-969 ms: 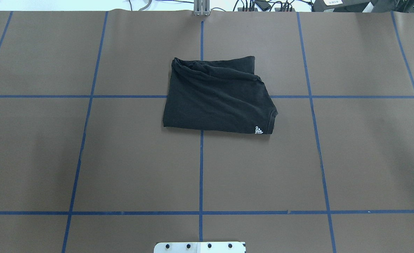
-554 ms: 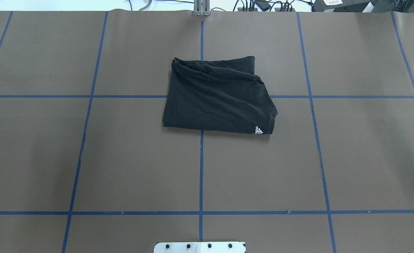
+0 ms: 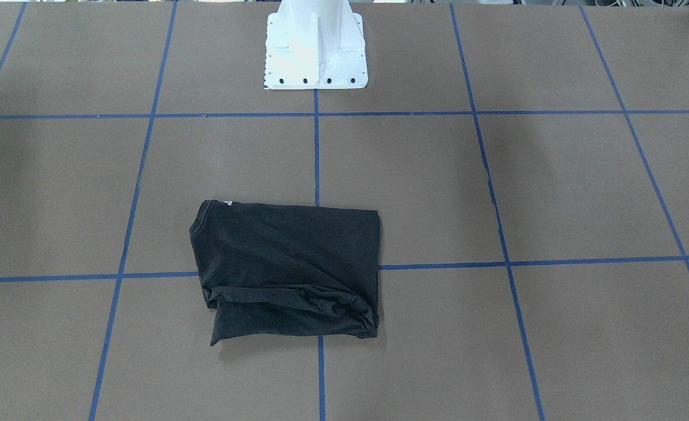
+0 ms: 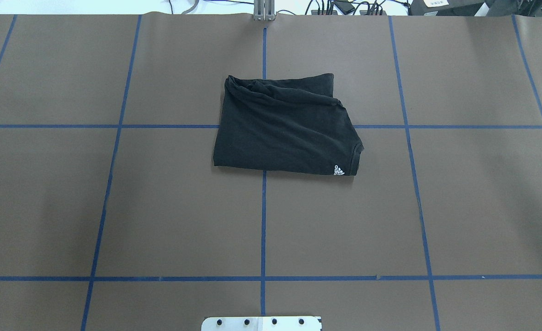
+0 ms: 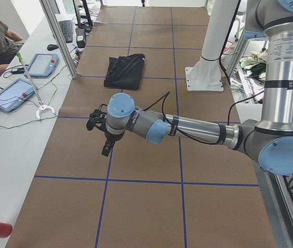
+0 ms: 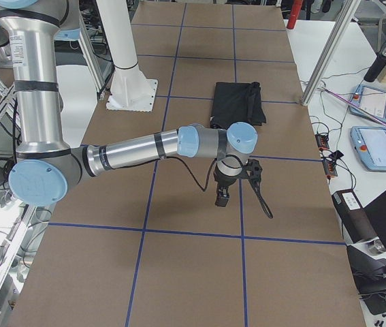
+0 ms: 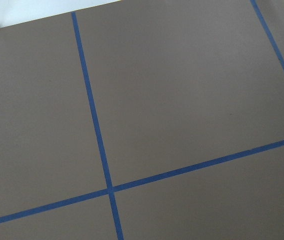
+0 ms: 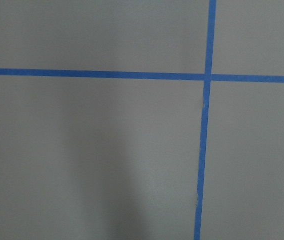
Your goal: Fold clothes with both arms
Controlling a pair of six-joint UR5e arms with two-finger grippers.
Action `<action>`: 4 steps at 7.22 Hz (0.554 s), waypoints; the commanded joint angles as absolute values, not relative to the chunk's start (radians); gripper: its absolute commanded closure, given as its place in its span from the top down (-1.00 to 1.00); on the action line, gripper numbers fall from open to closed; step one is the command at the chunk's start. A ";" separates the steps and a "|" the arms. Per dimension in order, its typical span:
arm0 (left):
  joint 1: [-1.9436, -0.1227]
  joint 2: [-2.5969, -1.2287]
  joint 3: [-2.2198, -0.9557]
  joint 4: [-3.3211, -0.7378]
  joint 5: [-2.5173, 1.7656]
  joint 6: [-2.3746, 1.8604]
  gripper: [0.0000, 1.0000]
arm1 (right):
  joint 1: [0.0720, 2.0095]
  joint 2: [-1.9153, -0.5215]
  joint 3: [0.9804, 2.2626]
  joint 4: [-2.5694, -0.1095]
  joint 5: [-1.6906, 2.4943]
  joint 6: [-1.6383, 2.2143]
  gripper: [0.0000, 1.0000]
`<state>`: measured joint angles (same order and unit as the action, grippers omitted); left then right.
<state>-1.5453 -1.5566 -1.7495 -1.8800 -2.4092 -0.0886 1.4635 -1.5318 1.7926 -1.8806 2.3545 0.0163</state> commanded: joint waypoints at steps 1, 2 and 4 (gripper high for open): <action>-1.545 -1.551 -1.770 -1.879 -2.436 -0.089 0.99 | 1.463 -1.532 1.811 -1.881 2.343 0.014 1.00; -1.545 -1.551 -1.770 -1.879 -2.436 -0.089 0.98 | 1.463 -1.534 1.818 -1.881 2.341 0.014 1.00; -1.545 -1.542 -1.769 -1.881 -2.437 -0.087 0.99 | 1.462 -1.554 1.858 -1.881 2.332 0.028 1.00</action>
<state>-1.5448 -1.5478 -1.7686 -1.8802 -2.4360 -0.0886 1.4630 -1.5423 1.8384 -1.8807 2.3352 0.0187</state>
